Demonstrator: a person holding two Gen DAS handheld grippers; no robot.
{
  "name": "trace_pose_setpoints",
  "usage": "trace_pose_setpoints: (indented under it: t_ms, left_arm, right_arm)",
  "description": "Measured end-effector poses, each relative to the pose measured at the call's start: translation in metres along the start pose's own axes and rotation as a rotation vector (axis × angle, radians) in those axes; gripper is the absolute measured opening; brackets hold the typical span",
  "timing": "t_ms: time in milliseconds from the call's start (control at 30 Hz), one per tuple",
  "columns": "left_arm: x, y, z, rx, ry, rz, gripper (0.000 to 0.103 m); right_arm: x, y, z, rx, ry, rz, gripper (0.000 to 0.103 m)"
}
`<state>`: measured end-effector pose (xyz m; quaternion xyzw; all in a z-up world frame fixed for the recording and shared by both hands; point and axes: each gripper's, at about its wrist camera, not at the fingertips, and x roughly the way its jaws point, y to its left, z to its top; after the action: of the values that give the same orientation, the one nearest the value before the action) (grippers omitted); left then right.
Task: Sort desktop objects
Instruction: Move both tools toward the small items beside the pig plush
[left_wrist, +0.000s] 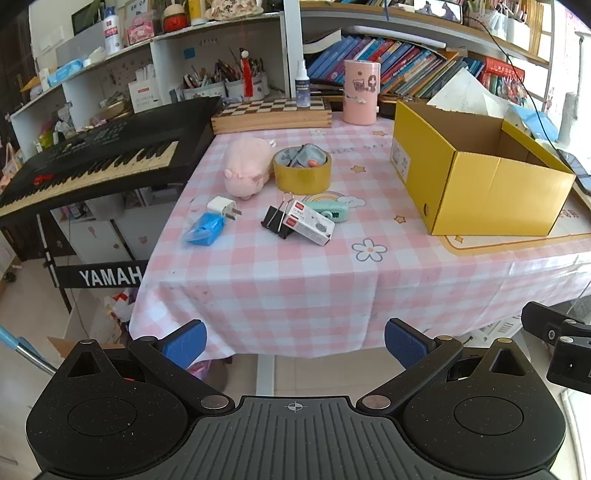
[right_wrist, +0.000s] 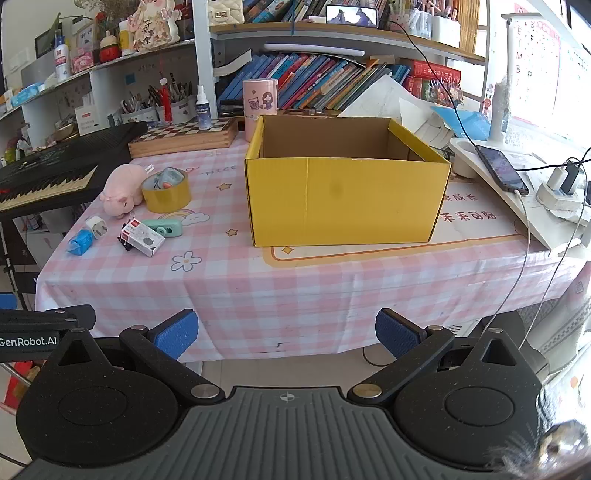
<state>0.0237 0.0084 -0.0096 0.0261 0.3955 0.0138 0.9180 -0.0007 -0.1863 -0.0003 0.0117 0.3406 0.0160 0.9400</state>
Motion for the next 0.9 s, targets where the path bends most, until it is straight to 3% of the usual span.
trace_pose_setpoints:
  t_ms: [900]
  left_arm:
    - [-0.0012, -0.0002, -0.0015, 0.005, -0.034, -0.013, 0.103]
  right_arm:
    - [-0.0014, 0.0017, -0.0012, -0.018, -0.020, 0.013, 0.103]
